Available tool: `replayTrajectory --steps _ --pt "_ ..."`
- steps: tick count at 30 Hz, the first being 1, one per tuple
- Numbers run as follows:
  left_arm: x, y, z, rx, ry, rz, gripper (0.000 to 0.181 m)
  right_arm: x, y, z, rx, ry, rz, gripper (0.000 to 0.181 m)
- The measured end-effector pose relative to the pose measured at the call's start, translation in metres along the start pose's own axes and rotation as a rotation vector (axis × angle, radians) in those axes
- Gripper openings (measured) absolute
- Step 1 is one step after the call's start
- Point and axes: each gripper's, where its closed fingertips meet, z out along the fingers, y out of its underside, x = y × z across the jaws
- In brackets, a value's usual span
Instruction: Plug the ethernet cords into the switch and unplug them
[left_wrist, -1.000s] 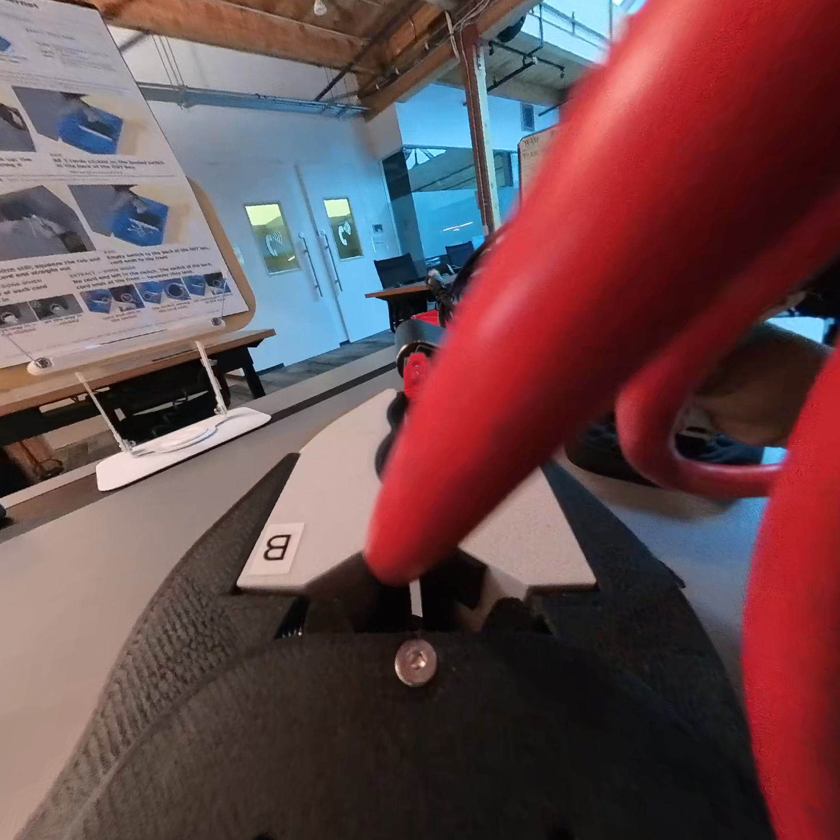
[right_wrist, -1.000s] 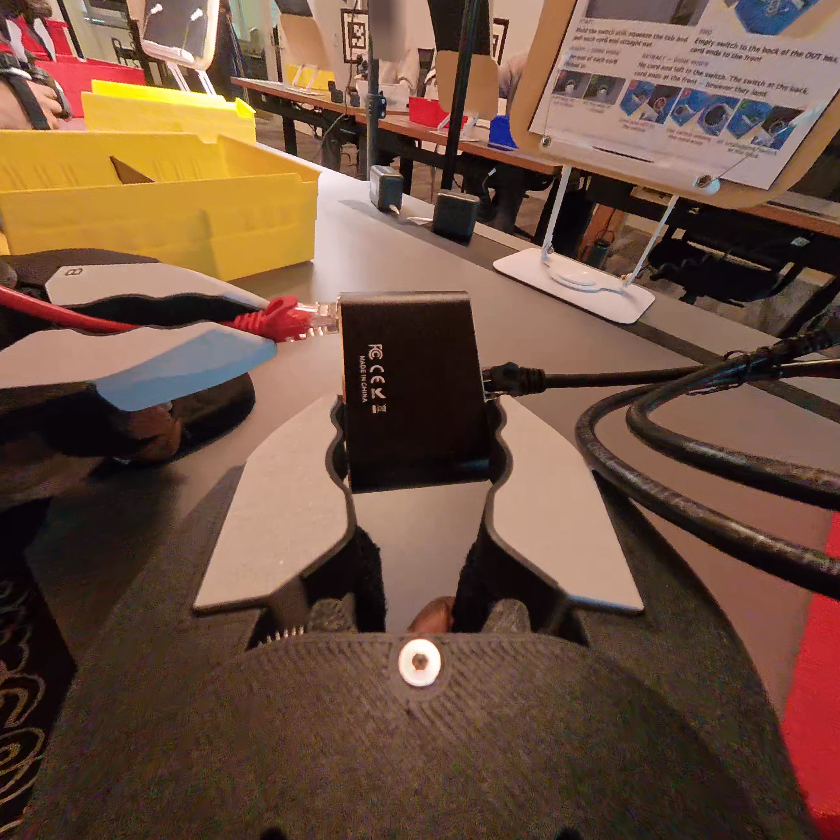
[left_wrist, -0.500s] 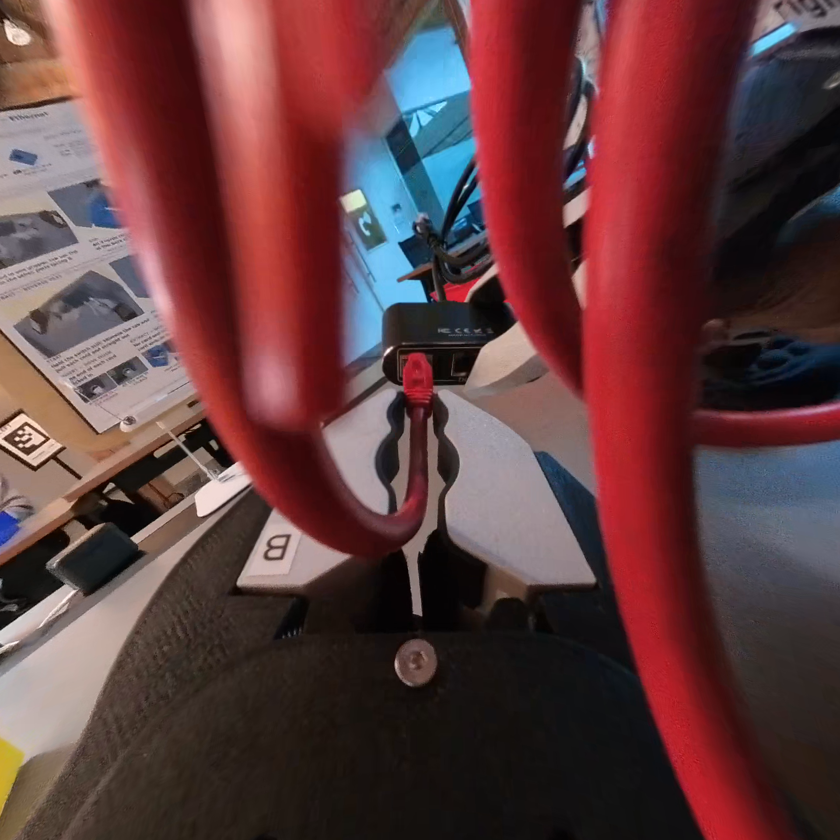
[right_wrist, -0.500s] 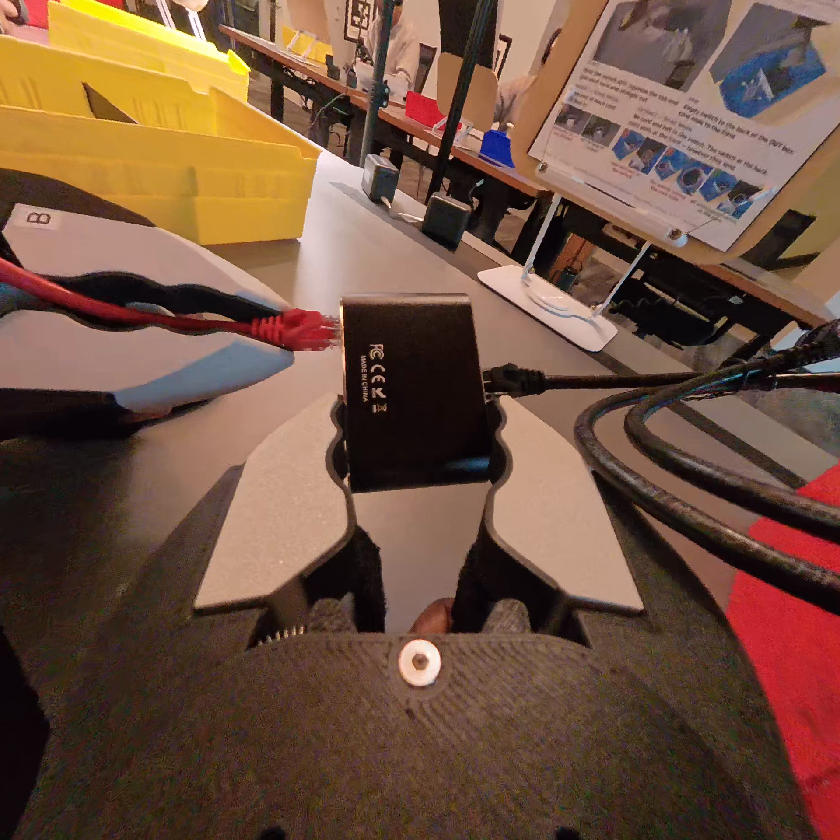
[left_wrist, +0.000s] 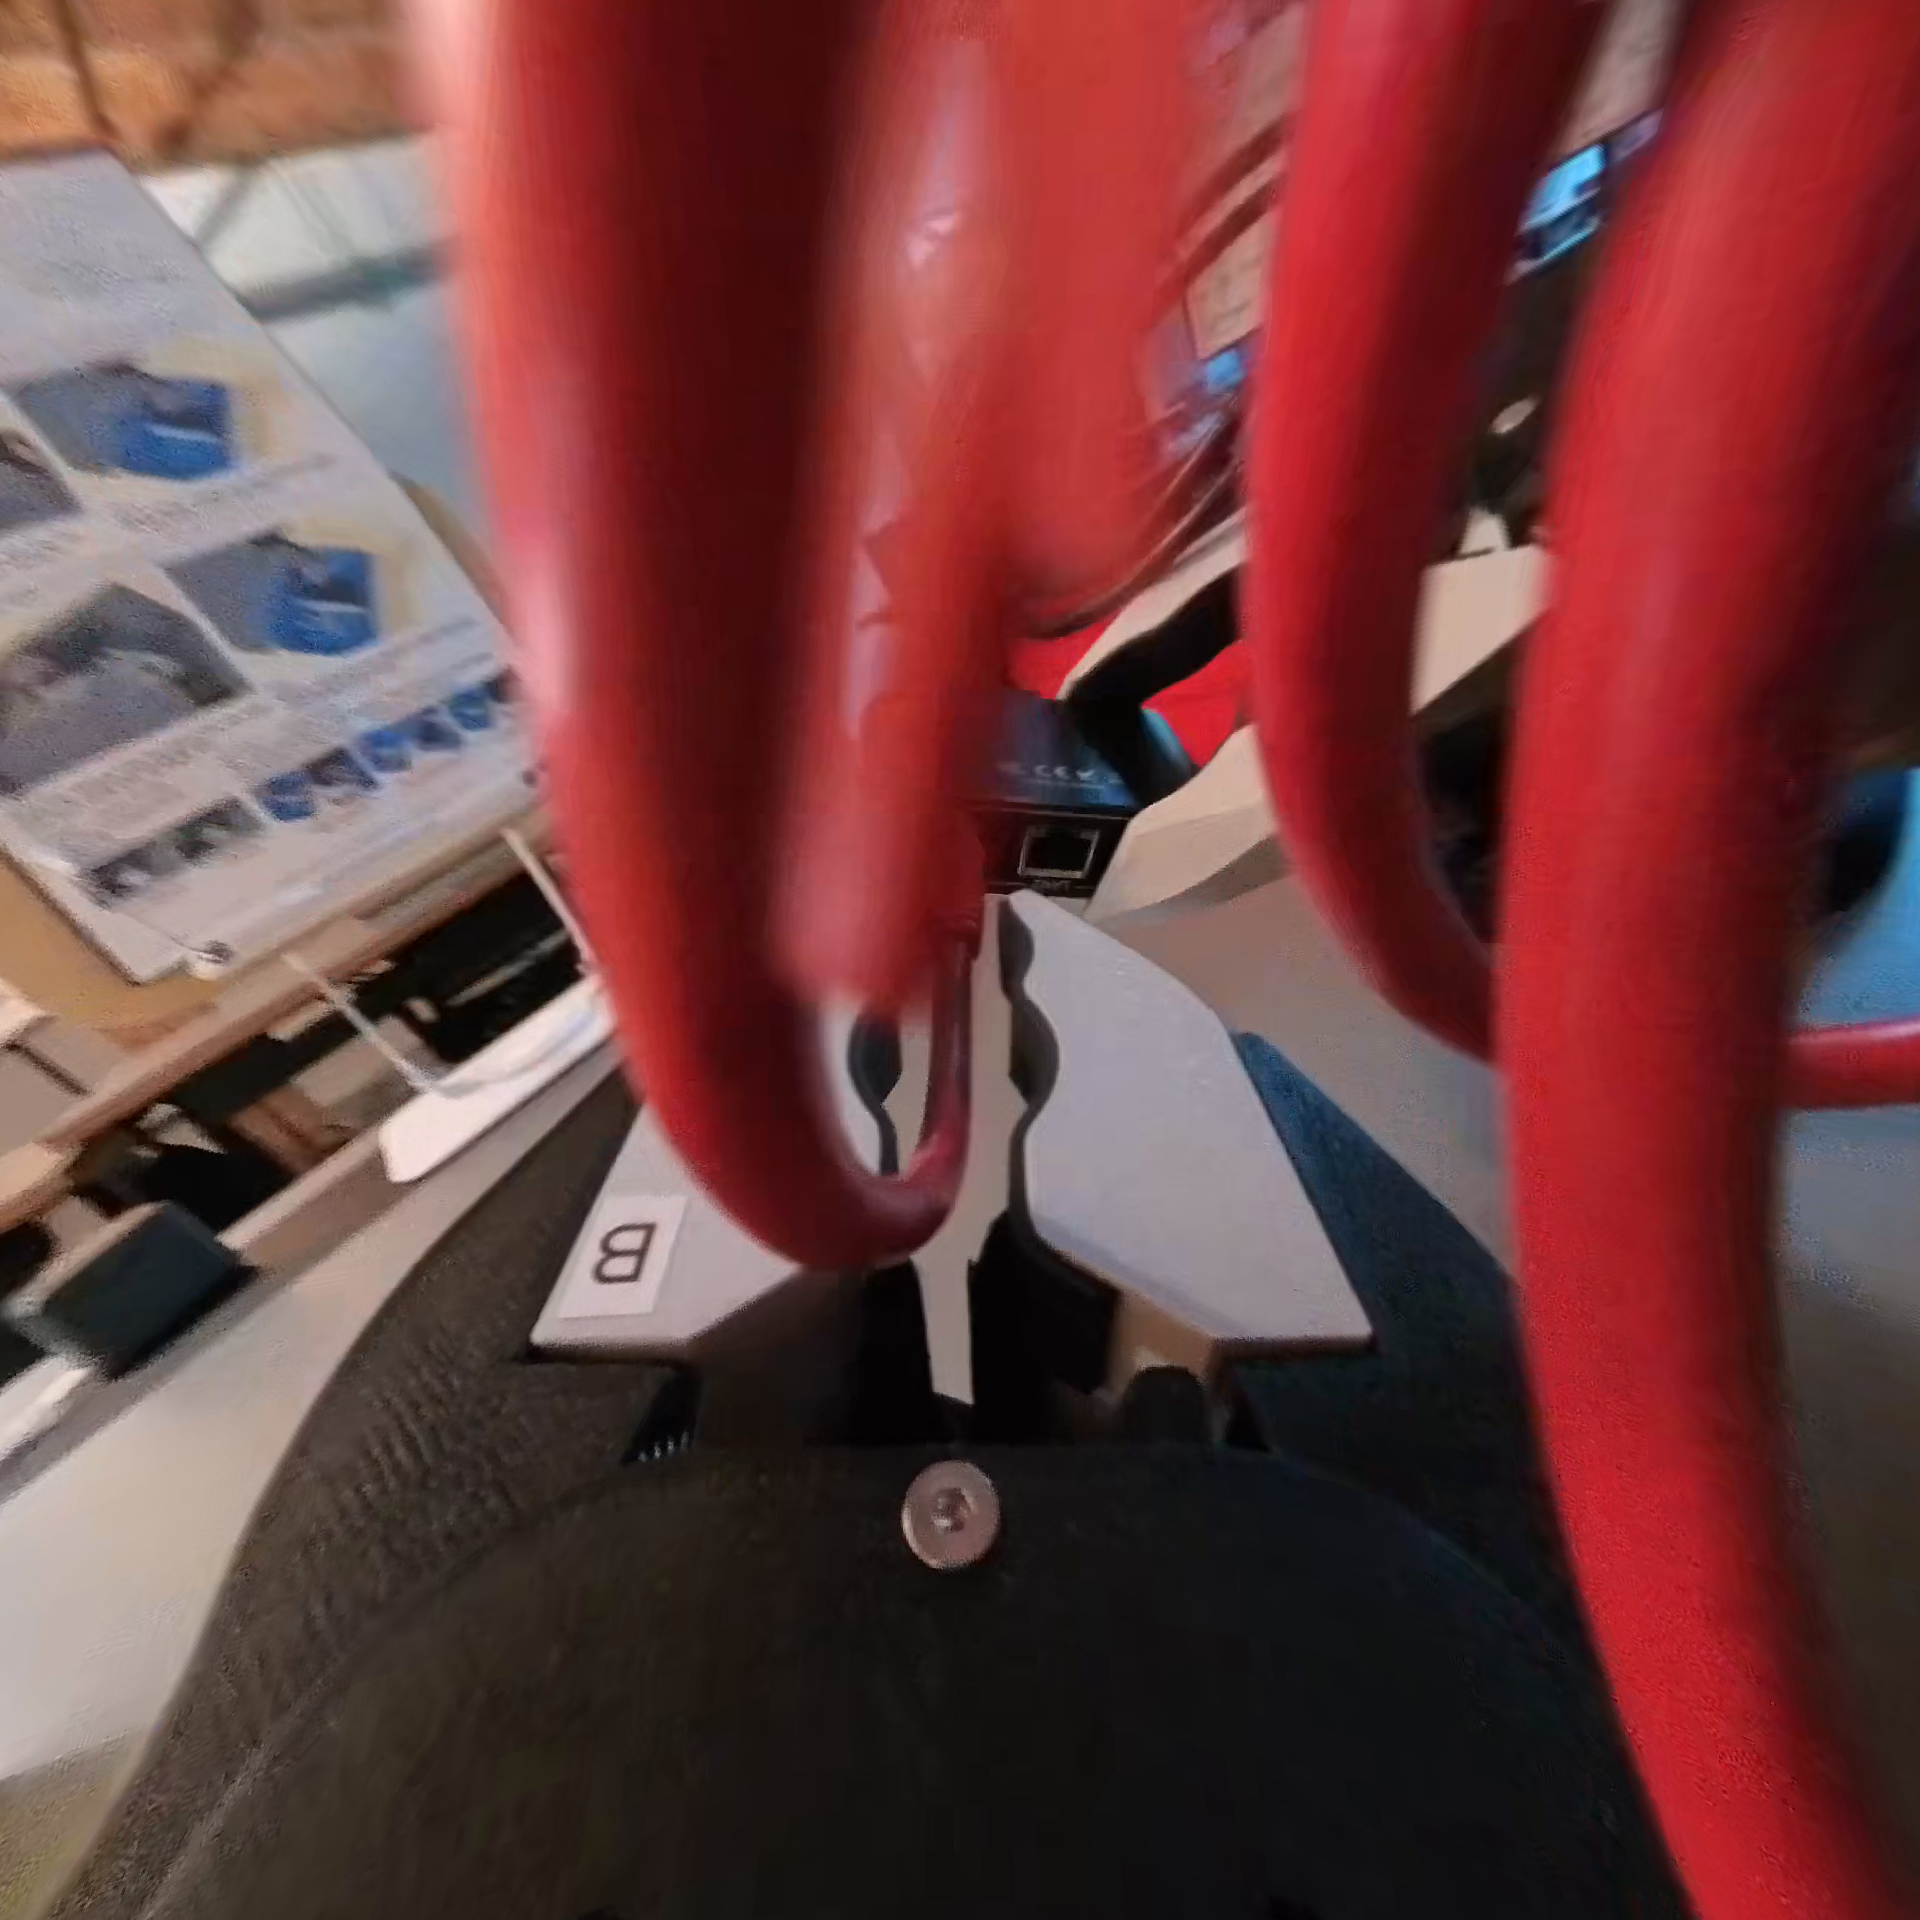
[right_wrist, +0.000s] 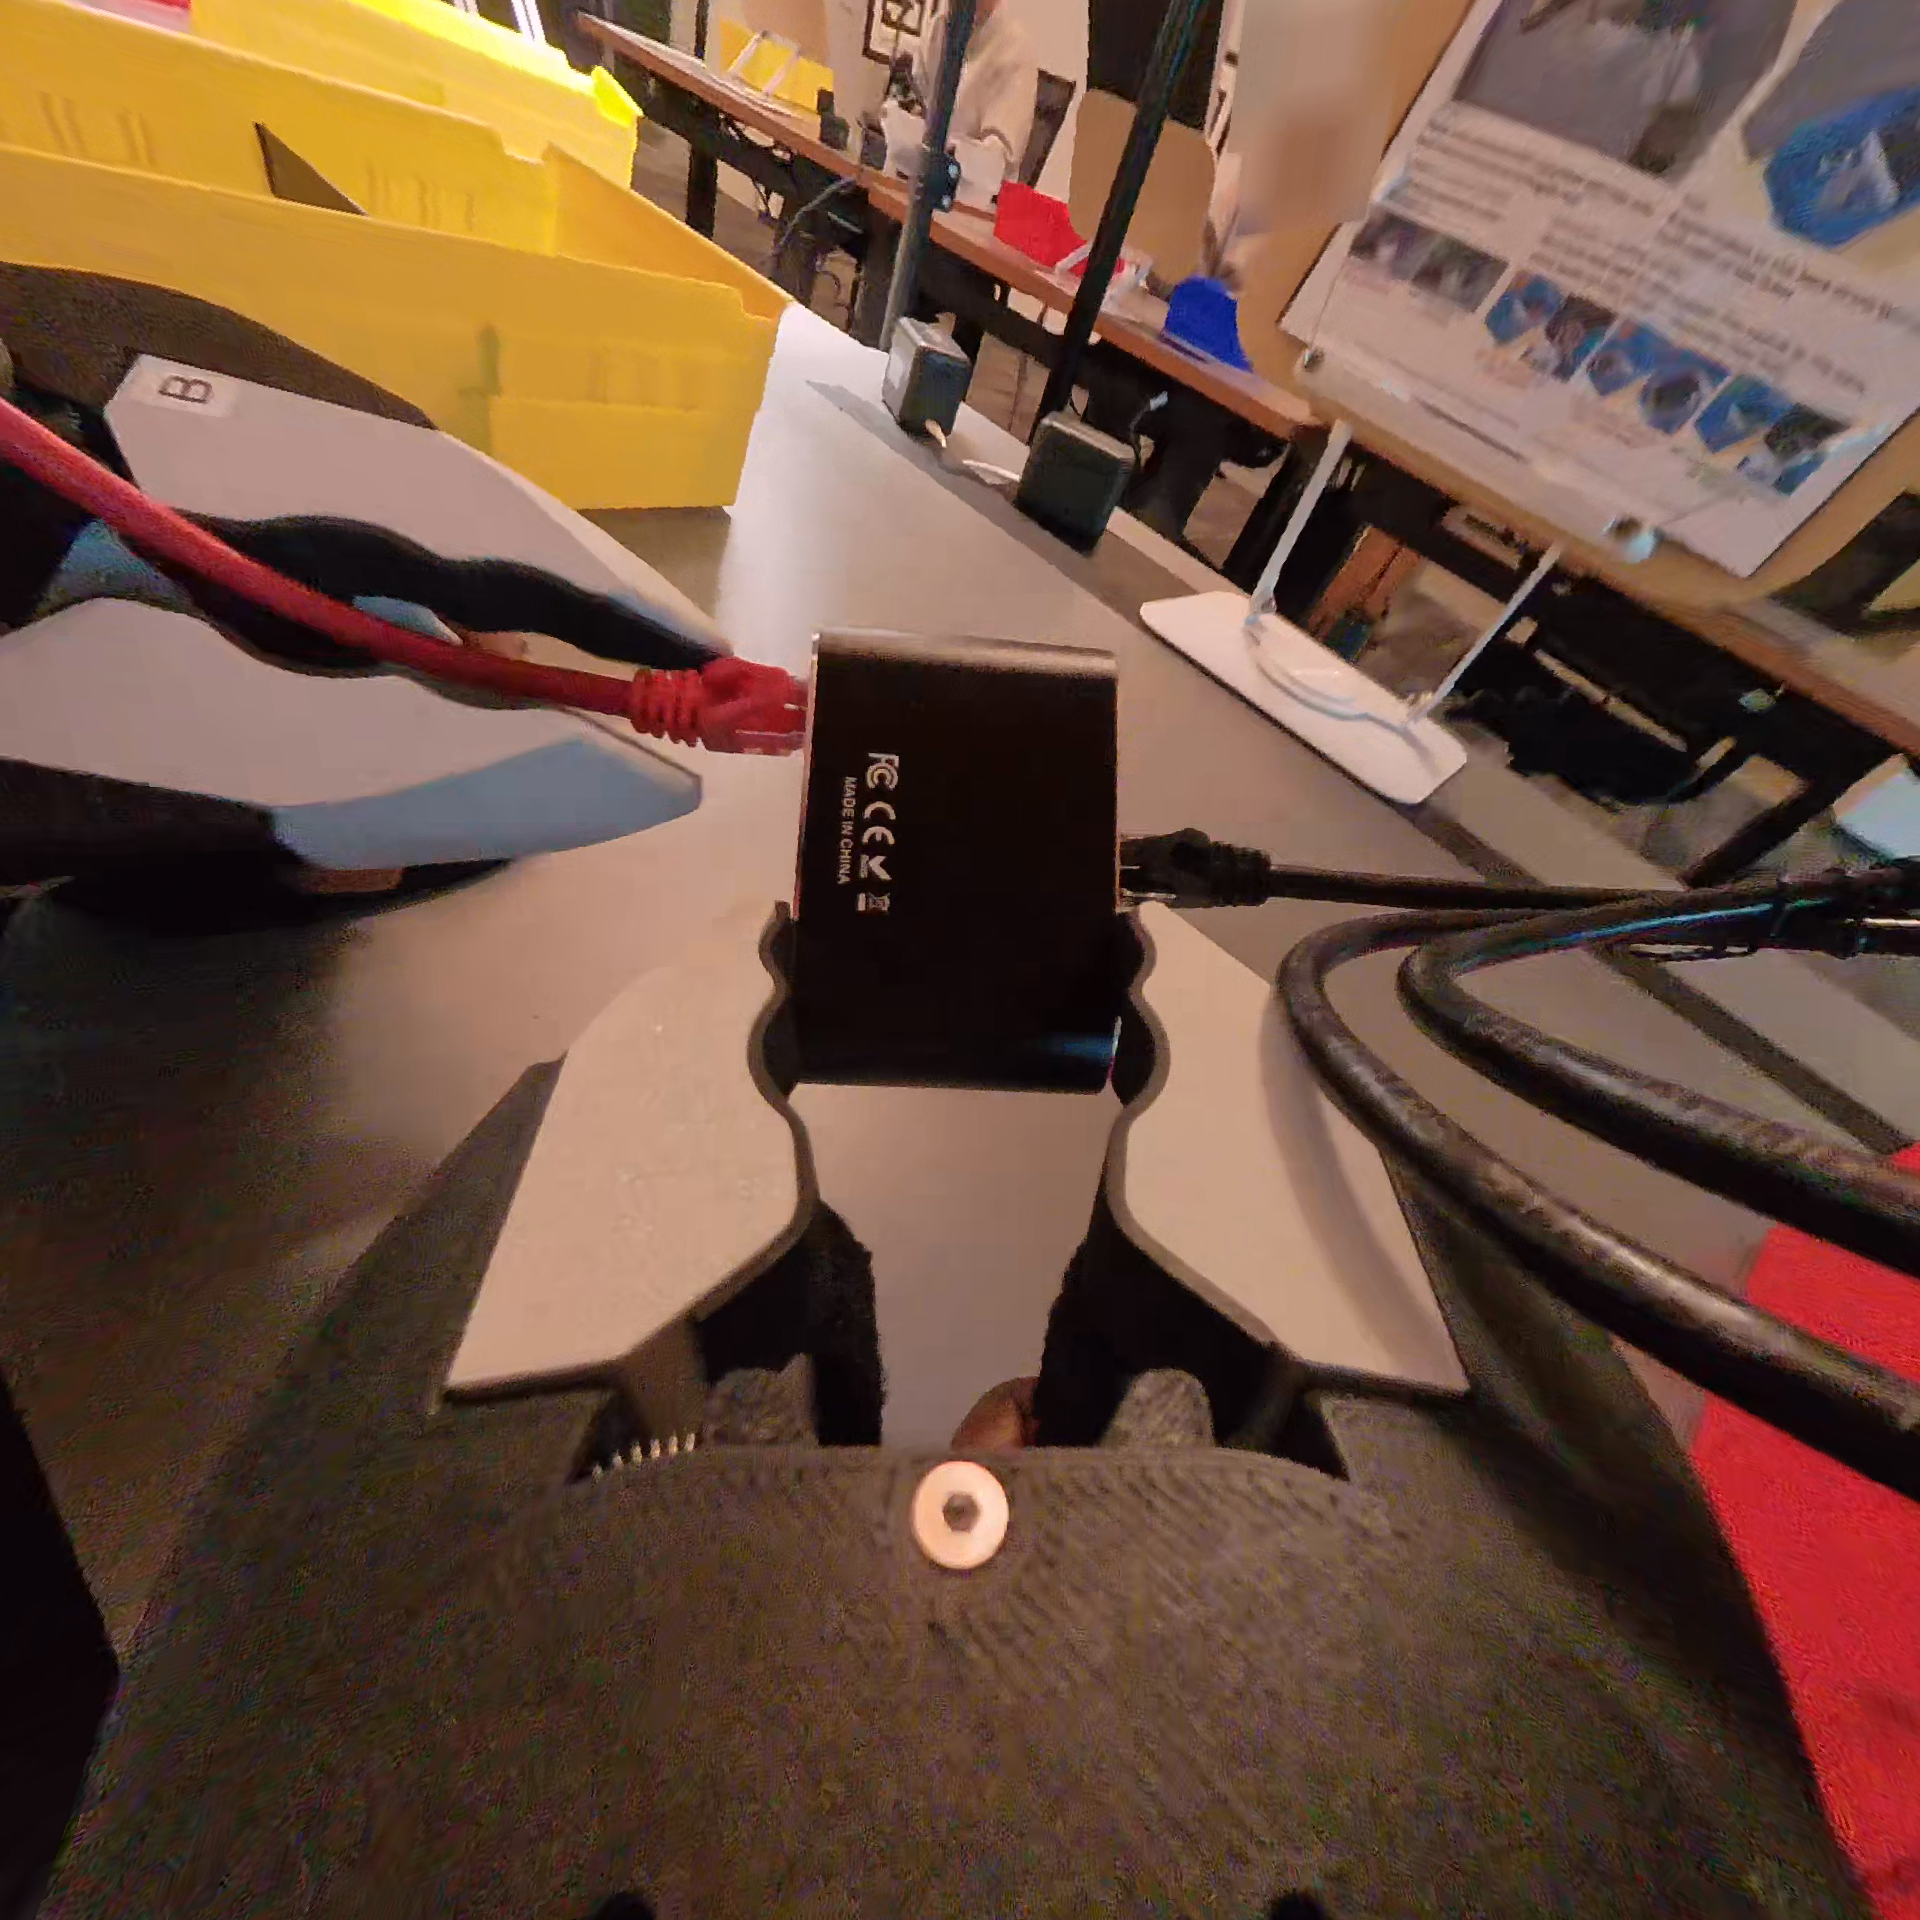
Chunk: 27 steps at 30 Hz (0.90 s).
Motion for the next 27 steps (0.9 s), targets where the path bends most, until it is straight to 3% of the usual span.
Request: replayTrajectory --steps 5,7,11,15,21,27 --pt "-0.002 -0.002 -0.008 0.02 0.129 -0.111 0.034 0.037 0.022 -0.01 -0.111 0.104 0.128 0.059" --pt "-0.009 0.008 -0.015 -0.045 0.173 -0.097 0.034 0.054 0.037 -0.016 -0.185 0.162 0.146 0.059" --pt "-0.054 0.03 -0.031 -0.187 0.055 -0.105 0.034 0.068 0.066 -0.016 -0.314 0.215 0.17 0.059" --pt "-0.079 0.016 -0.043 -0.165 -0.058 -0.076 0.034 0.067 0.086 -0.011 -0.42 0.23 0.165 0.059" --pt "-0.069 0.004 -0.042 -0.117 -0.045 -0.038 0.032 0.063 0.098 -0.008 -0.503 0.203 0.177 0.059" --pt "-0.061 0.014 -0.036 -0.117 -0.012 -0.085 0.031 0.055 0.108 -0.007 -0.575 0.175 0.16 0.059"
